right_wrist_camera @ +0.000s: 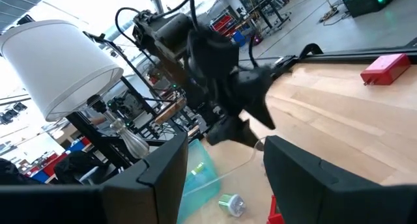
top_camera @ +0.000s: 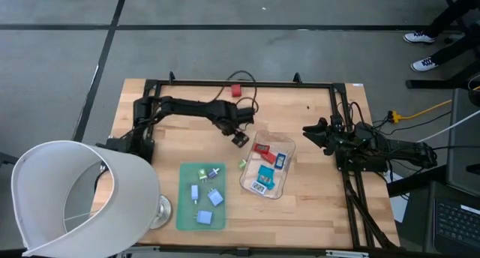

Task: Pick & Place Office items
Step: Put the pink charger adapter into the green bin

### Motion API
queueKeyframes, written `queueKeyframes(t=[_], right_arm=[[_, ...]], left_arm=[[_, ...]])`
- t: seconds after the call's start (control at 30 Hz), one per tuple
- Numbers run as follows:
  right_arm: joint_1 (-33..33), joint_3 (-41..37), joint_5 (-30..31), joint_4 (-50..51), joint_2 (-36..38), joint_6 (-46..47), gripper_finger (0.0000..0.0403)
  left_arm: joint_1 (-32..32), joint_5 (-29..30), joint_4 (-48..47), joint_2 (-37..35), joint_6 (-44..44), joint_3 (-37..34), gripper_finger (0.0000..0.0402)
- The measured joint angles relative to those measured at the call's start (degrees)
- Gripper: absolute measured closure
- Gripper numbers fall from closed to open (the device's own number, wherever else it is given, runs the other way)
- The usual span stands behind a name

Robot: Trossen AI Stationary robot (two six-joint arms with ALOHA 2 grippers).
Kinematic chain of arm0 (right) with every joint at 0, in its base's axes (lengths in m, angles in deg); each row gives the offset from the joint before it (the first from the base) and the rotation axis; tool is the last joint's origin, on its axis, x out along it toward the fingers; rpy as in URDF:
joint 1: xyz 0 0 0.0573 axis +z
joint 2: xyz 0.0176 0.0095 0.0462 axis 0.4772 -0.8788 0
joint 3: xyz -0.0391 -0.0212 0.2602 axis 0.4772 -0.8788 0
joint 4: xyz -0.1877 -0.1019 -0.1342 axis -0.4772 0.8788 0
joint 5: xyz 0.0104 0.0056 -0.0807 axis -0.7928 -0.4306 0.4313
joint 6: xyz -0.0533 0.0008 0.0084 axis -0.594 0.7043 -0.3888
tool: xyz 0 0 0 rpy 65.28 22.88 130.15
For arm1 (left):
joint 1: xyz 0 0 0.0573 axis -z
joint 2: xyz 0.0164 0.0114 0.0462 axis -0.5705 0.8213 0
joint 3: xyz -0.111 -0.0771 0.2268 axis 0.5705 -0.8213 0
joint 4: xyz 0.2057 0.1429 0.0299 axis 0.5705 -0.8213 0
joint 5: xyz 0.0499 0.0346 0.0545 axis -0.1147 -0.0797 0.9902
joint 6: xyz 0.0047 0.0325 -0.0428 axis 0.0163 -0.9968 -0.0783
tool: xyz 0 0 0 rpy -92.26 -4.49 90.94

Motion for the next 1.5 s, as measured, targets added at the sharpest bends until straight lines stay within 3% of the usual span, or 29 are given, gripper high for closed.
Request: queueKeyframes(t=[0.1, 0.33, 0.5, 0.83, 1.1, 1.37, 1.5], right_arm=[[0.01, 0.0, 0.21, 0.0, 0.0, -0.21, 0.0202], [0.01, 0.0, 0.01, 0.0, 0.0, 0.03, 0.0202], [0.0, 0.0, 0.0, 0.0, 0.0, 1.66, 0.0202], [-0.02, 0.0, 0.31, -0.01, 0.0, 1.45, 0.0202], [-0.04, 0.0, 0.46, -0.02, 0.0, 1.71, 0.0202], [-0.02, 0.0, 0.46, -0.04, 0.0, 1.74, 0.0202], [-0.04, 0.0, 0.48, -0.03, 0.0, 2.28, 0.0202]], left_arm=[[-0.43, -0.57, 5.17, 0.13, -7.18, 0.08, 0.011], [3.34, -1.78, 4.13, 0.11, -55.22, 0.54, 0.011], [4.49, -1.38, 2.96, 0.11, -71.67, -0.29, 0.011], [2.88, -1.19, 8.64, 0.17, -83.99, -0.47, 0.011], [1.23, -2.88, 8.28, 3.17, -88.65, -0.47, 0.0109], [0.37, -4.01, 7.89, 6.17, -85.66, -0.45, 0.011], [0.03, -4.69, 6.69, 7.66, -78.59, -0.14, 0.0121]])
